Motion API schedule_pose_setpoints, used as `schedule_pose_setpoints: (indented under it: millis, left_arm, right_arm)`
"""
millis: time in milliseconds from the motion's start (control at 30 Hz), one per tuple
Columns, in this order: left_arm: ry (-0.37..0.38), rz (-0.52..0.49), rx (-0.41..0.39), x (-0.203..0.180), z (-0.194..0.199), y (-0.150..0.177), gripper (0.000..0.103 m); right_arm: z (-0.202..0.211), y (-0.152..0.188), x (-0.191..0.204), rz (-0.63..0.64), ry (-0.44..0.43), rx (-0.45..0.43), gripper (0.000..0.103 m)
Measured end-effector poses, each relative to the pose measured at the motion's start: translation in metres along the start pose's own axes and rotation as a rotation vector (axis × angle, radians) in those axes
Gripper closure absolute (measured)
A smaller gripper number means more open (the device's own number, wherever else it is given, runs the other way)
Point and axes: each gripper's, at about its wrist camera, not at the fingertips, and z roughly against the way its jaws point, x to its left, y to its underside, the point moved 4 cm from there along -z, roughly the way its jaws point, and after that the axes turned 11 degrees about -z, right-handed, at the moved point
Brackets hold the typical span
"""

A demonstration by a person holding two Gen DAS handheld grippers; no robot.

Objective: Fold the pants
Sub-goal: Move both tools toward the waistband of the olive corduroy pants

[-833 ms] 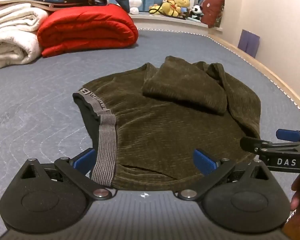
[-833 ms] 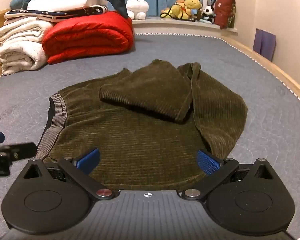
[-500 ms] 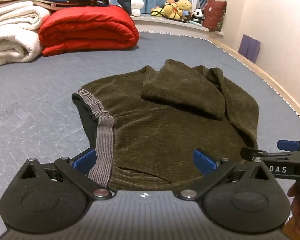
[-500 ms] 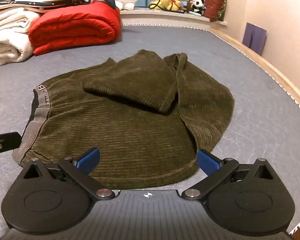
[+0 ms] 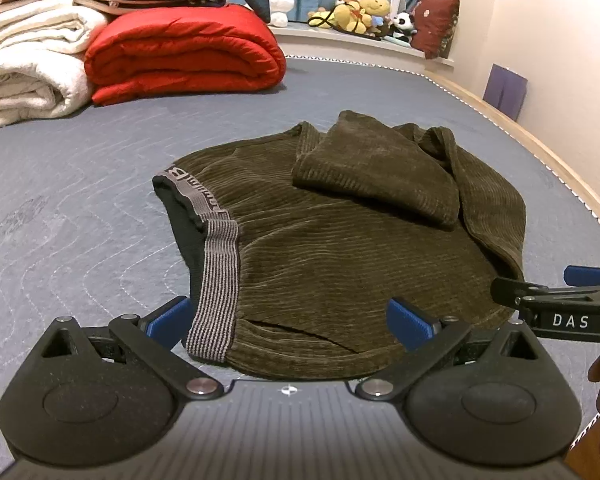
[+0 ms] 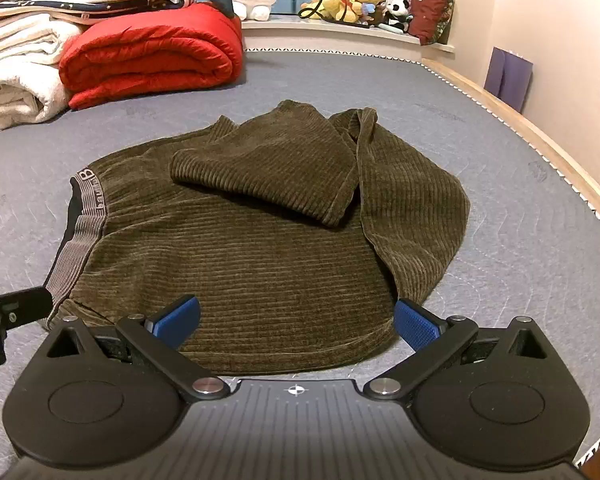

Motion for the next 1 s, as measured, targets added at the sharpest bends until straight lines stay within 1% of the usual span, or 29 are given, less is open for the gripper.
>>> schedule_pose_setpoints:
  millis: [1000]
  left_arm:
    - [0.008, 0.036, 0.022, 0.0032, -0.003, 0.0005, 0.0]
  right_arm:
    - [-0.0038, 0.0023, 0.0037, 0.009, 0.009, 0.007, 0.001]
